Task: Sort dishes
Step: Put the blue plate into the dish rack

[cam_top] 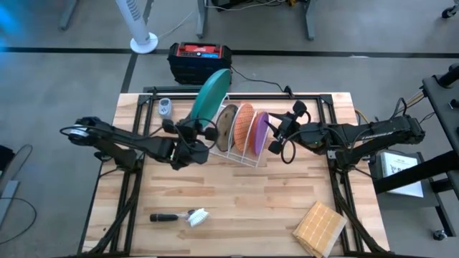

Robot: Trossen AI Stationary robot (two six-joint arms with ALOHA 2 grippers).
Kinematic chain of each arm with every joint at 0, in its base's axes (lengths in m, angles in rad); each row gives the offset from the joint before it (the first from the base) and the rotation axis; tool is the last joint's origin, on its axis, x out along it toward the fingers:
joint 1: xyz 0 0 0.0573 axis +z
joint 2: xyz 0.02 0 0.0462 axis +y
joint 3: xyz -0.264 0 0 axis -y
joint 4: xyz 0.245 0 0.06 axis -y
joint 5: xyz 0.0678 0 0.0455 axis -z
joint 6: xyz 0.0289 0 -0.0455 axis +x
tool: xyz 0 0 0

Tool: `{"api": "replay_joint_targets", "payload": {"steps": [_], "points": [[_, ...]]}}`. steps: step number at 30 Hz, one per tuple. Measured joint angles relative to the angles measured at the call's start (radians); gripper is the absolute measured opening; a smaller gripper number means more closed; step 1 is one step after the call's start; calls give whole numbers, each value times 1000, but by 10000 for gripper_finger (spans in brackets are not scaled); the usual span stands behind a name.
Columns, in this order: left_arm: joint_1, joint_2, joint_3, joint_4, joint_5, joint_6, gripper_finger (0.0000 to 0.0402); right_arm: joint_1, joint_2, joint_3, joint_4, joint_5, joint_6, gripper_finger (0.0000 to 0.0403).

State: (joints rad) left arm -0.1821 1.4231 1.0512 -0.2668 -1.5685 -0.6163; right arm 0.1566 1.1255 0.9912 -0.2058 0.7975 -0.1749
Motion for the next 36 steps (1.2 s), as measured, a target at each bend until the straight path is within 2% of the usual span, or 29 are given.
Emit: {"api": "replay_joint_targets", "payload": {"steps": [18, 25, 36], "points": [[1, 87, 0, 1, 5, -94, 32, 0, 0, -23, 1, 0, 19, 138], [6, 94, -1, 2, 11, -119, 88, 0, 0, -26, 1, 0, 19, 129], [7, 95, -1, -3, 2, -115, 89, 0, 0, -27, 1, 0, 18, 141]]}}
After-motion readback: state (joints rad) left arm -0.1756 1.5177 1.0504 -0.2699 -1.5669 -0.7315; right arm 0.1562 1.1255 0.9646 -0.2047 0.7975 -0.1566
